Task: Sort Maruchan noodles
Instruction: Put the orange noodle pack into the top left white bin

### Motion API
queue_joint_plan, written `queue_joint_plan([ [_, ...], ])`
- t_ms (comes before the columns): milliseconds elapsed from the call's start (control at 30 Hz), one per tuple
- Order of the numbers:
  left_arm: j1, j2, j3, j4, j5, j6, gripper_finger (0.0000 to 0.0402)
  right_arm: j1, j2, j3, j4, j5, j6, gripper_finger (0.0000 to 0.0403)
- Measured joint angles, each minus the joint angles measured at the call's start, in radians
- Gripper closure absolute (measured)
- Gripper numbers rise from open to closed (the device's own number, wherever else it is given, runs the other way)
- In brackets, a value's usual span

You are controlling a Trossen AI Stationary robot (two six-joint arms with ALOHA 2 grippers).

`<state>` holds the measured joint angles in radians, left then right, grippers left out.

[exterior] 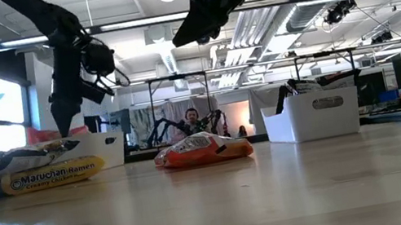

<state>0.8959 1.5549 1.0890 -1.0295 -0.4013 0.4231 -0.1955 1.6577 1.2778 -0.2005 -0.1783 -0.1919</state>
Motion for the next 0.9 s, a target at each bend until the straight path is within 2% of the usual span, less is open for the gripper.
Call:
queue_joint_plan([
  [100,0.0,-0.033,0.004,0.0,0.06,-0.015,0.0399,0.0,0.0,0.0,-0.002,0.0,0.0,0.037],
  [200,0.0,-0.041,0.004,0.001,0.19,-0.043,0.0399,0.0,0.0,0.0,-0.002,0.0,0.0,0.037],
  [267,-0.001,-0.037,-0.002,0.02,0.237,-0.053,0.0399,0.0,0.0,0.0,-0.003,0.0,-0.004,0.037],
  [400,-0.002,-0.004,-0.047,0.085,0.232,-0.056,0.0399,0.0,0.0,0.0,-0.003,0.0,-0.008,0.037],
  [600,0.012,0.004,-0.113,0.169,0.099,-0.104,0.0399,0.0,0.0,0.0,-0.029,0.0,-0.008,0.037],
  [900,0.04,-0.015,-0.113,0.194,0.065,-0.127,0.0399,0.0,0.0,0.0,-0.045,0.014,-0.01,0.037],
])
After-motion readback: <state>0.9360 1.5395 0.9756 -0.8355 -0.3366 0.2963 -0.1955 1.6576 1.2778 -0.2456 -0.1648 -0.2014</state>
